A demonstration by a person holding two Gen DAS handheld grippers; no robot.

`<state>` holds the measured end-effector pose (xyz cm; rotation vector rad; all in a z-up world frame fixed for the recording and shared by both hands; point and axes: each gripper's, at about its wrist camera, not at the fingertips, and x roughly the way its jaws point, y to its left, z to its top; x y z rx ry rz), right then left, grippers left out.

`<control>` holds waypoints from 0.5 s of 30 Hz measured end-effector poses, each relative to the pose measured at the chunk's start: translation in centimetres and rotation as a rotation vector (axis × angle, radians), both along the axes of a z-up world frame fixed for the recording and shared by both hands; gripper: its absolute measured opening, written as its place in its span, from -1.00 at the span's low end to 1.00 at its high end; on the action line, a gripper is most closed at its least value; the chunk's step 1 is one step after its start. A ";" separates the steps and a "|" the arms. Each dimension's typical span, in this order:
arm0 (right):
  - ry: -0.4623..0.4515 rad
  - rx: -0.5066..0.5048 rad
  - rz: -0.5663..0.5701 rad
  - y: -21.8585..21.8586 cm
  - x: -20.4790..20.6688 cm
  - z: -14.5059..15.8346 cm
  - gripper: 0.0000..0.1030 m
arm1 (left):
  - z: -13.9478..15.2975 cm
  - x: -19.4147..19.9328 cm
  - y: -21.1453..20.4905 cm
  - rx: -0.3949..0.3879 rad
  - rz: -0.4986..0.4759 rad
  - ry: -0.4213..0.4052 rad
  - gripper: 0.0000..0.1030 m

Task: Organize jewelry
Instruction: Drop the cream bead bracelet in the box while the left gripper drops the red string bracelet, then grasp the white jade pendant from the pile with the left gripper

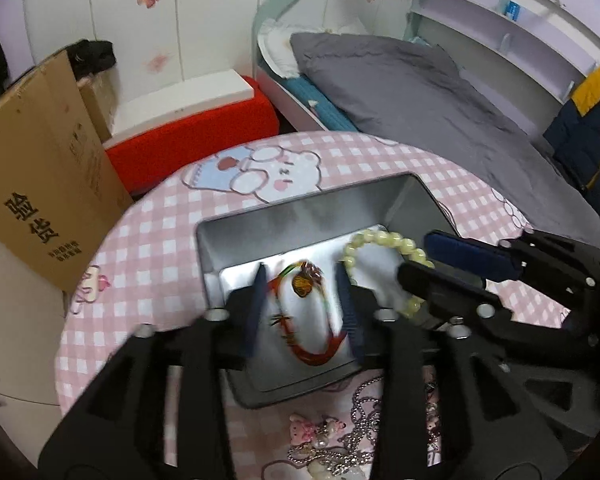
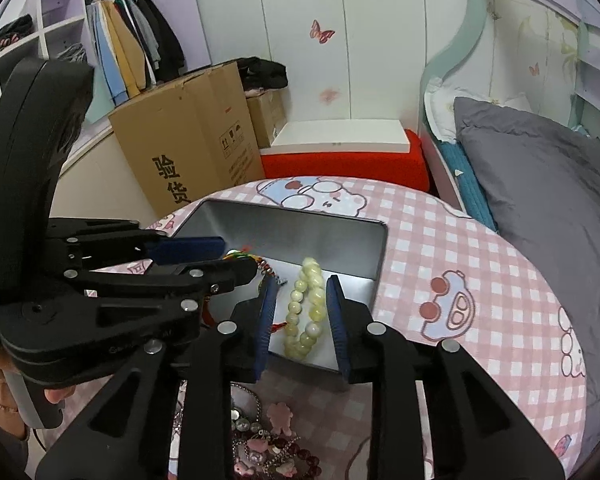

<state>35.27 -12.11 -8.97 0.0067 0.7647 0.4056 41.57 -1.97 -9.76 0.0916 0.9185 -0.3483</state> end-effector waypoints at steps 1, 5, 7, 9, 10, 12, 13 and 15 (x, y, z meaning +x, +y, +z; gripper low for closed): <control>-0.003 0.001 -0.003 -0.2 -0.2 0.2 -0.51 | 0.3 -0.2 0.2 -0.017 -0.005 -0.002 -0.10; -0.015 0.009 -0.011 -0.9 -1.2 1.2 -0.40 | 1.1 -0.9 0.4 -0.023 -0.004 -0.019 -0.09; -0.015 0.023 -0.011 -1.2 -1.6 1.5 -0.39 | 1.7 -1.6 0.9 -0.047 -0.005 -0.022 -0.09; -0.025 0.025 -0.009 -1.6 -2.6 2.0 -0.39 | 2.2 -2.7 1.3 -0.045 -0.002 -0.043 -0.08; -0.028 0.024 -0.008 -1.6 -2.9 2.1 -0.39 | 2.4 -3.2 1.5 -0.045 -0.003 -0.053 -0.05; -0.039 0.025 -0.007 -1.9 -4.1 2.4 -0.39 | 2.7 -4.9 2.2 -0.031 0.009 -0.082 -0.01; -0.043 0.027 -0.006 -2.0 -4.8 2.5 -0.39 | 2.8 -5.5 2.5 -0.024 0.012 -0.093 0.02; -0.048 0.028 -0.008 -2.4 -6.0 2.4 -0.38 | 2.5 -7.0 3.1 -0.002 0.021 -0.110 0.06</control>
